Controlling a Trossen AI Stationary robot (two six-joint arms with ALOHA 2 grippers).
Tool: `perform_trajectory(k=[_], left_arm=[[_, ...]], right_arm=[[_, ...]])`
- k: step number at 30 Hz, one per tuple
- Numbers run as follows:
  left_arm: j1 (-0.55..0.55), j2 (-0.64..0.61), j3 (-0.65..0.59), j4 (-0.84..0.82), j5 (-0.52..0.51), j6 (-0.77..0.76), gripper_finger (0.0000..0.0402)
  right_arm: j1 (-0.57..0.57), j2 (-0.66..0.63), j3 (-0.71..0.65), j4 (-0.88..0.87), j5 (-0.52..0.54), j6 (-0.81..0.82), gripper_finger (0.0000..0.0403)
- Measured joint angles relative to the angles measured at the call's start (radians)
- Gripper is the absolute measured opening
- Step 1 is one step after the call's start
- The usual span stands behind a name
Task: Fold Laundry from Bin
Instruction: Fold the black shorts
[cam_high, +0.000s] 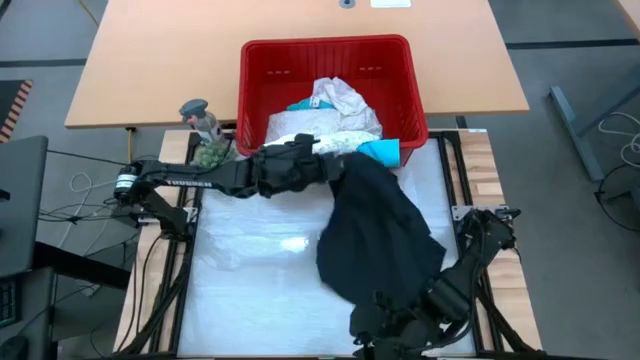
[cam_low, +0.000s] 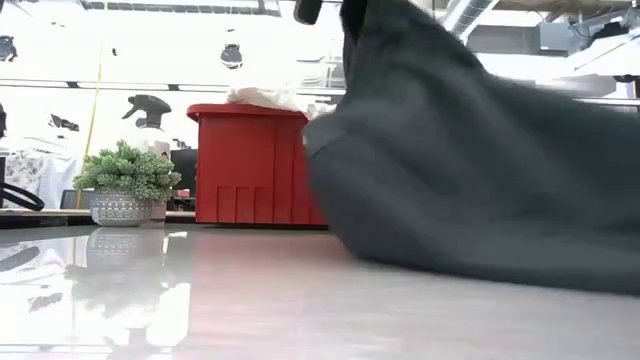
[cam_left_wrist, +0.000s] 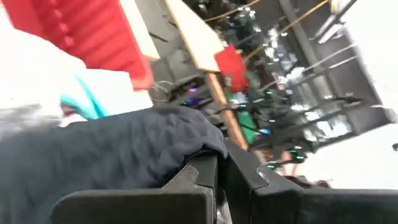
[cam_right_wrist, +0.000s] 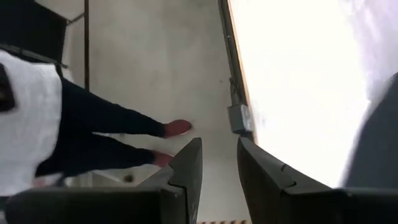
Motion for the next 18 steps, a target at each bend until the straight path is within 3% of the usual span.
perform_trajectory(k=[3,8,11,14,18], left_arm=[[-0.008,0.037,0.000,-0.065,0.051,0.029,0.0000],[-0.057,0.143,-0.002,-0.325,0.079,0.115,0.0018],[-0.084,0.214,-0.003,-0.418,0.151,0.074,0.0041],[-0.097,0.249,-0.004,-0.394,0.279,0.083,0.0066],[-0.123,0.209,-0.004,-0.356,0.361,0.239,0.0102]], right_arm=[[0.008,0.000,0.000,-0.009,-0.001,0.040,0.0127],[0.011,0.000,0.000,-0.030,0.003,0.032,0.0127],[0.003,0.000,0.000,-0.065,0.008,0.029,0.0127],[0.003,0.000,0.000,-0.110,0.029,0.028,0.0127],[0.010,0.001,0.000,-0.161,0.049,0.029,0.0127]])
